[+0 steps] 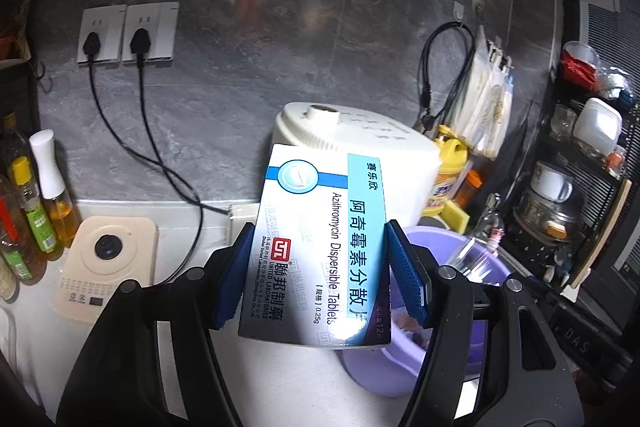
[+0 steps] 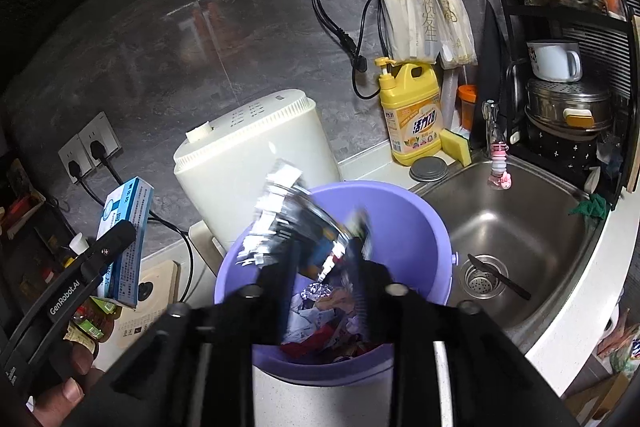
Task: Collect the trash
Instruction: 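Open the right tool over the bucket while the left tool opens to drop the box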
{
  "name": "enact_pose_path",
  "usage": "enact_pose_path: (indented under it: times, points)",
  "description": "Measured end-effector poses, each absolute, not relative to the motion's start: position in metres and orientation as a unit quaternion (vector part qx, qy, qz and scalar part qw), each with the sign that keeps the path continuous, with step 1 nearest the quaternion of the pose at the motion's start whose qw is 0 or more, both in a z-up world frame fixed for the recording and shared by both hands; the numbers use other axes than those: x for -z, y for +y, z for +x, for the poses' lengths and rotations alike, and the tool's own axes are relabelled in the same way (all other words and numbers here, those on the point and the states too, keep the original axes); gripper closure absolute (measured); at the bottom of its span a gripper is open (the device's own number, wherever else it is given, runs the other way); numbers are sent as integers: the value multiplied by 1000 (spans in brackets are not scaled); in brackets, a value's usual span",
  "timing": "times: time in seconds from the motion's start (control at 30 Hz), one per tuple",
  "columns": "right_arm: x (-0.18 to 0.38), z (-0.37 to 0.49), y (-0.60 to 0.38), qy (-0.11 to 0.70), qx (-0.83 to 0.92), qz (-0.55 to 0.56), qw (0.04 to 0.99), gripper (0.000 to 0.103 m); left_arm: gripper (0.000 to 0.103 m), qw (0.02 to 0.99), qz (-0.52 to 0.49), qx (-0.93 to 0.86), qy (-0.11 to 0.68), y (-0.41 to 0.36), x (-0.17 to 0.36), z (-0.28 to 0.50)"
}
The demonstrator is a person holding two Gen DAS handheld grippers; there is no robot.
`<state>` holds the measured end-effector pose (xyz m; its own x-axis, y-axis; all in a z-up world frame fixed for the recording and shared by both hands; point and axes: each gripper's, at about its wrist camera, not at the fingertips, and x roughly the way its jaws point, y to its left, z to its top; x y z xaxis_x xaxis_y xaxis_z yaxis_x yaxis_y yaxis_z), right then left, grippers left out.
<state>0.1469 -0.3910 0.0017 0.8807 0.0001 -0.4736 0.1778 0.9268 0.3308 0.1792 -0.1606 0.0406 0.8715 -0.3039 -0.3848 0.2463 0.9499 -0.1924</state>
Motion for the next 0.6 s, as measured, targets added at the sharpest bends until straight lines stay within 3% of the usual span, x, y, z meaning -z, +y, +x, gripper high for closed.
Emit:
enact_pose_path:
  times: [0.47,0.6]
  points:
    - [0,107,-423,227,90,214,946,66,38,944,-46,222,239,-230,-26,180]
    - [6,94,-438,223,104,236,940,66,32,929,-15,249,275,-251,-10,185]
